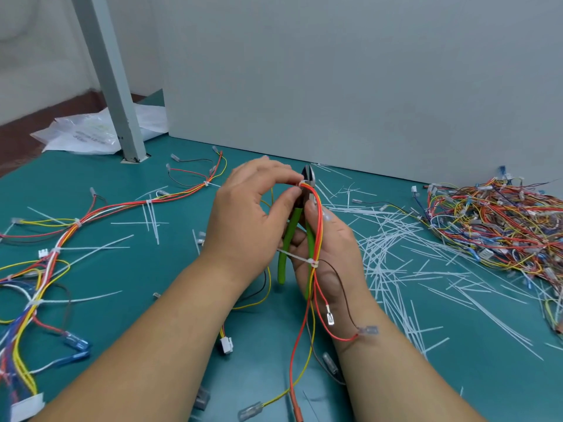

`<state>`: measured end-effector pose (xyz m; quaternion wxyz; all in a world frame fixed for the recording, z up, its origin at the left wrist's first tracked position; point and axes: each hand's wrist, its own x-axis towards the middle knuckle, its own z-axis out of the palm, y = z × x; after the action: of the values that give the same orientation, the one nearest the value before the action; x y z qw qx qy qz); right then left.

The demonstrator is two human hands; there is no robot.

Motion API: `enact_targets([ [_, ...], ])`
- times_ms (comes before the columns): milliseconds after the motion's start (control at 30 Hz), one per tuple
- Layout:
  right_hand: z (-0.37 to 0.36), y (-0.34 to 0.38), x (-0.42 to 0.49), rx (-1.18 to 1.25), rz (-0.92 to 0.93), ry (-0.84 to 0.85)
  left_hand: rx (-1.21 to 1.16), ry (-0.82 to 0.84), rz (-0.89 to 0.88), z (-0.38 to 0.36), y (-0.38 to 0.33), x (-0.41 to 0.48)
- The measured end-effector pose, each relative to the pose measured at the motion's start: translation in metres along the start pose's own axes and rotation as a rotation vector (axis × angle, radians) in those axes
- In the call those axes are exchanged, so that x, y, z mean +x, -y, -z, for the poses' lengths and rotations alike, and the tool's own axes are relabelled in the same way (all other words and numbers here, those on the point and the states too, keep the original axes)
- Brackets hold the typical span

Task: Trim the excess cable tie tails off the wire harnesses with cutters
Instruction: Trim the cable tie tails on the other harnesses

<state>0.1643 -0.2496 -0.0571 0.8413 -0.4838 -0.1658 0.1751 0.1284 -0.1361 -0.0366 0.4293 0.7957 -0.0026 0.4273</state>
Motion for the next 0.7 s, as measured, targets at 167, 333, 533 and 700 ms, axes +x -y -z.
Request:
enact_targets([
  [167, -0.0037, 0.0008, -0.0008, 0.056, 0.007, 0.016, 0.080, -0.001, -0.113, 0.0043, -0.0021, 0.0002],
  [333, -0.0037, 0.0039, -0.0057, 0.025, 0.028, 0.000, 0.114, 0.096, -0.026, 0.0063, -0.0050, -0.0035],
  [533, -0.0047, 0.0040, -0.0078, -0.011, 0.064, -0.032, 0.090, 0.019, -0.100, 0.0049, -0.0036, -0.0024],
  [700, 0.0001, 0.0002, -0.0050, 0.028, 0.086, -0.175, -0.015, 0.053, -0.010, 0.0020, 0.0010, -0.0065],
])
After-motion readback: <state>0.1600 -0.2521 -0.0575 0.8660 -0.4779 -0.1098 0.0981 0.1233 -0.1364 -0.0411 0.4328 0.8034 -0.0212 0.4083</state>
